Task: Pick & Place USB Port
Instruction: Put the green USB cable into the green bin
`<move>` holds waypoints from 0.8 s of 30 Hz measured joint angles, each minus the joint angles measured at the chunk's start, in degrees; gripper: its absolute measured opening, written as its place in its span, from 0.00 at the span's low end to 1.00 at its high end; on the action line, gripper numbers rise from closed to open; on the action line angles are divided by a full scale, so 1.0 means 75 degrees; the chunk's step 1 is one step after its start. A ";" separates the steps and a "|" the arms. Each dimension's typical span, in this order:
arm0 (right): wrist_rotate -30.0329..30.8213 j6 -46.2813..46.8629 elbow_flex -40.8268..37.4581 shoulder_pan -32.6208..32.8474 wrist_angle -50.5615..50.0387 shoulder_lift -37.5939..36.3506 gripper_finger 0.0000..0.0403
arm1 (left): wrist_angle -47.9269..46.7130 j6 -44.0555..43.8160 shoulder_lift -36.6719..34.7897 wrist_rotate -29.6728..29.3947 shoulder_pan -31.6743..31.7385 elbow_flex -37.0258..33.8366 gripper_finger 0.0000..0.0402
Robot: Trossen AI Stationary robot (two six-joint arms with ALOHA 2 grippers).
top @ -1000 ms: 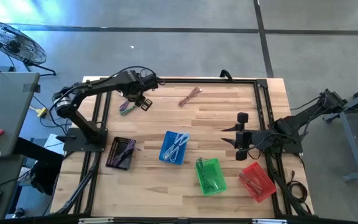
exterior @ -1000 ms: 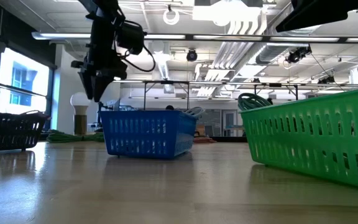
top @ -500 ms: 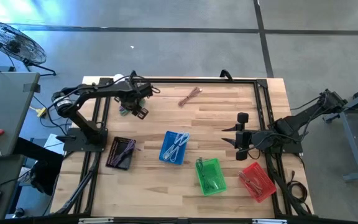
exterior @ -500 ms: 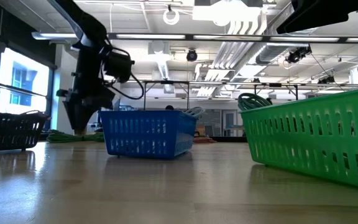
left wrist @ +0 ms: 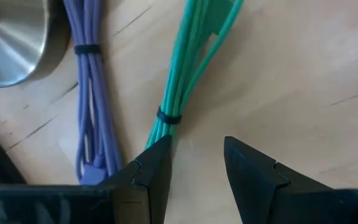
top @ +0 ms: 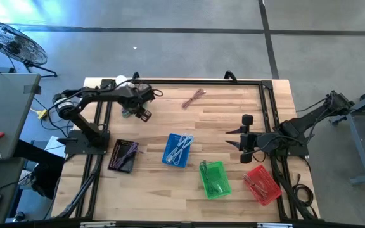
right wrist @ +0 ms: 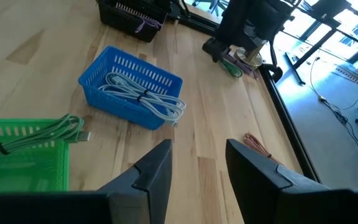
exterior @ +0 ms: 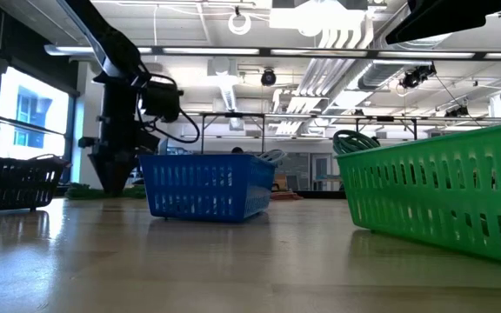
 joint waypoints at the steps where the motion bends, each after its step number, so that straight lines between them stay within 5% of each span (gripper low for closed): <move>1: 0.0003 0.0000 0.0000 0.0000 0.0000 0.0003 0.35 | 0.0093 0.0000 0.0000 0.0000 0.0000 -0.0062 0.35; 24: -0.0042 0.0011 0.0000 0.0000 0.0006 0.0000 0.35 | 0.0239 0.0025 0.0000 -0.1513 -0.0009 -0.0145 0.35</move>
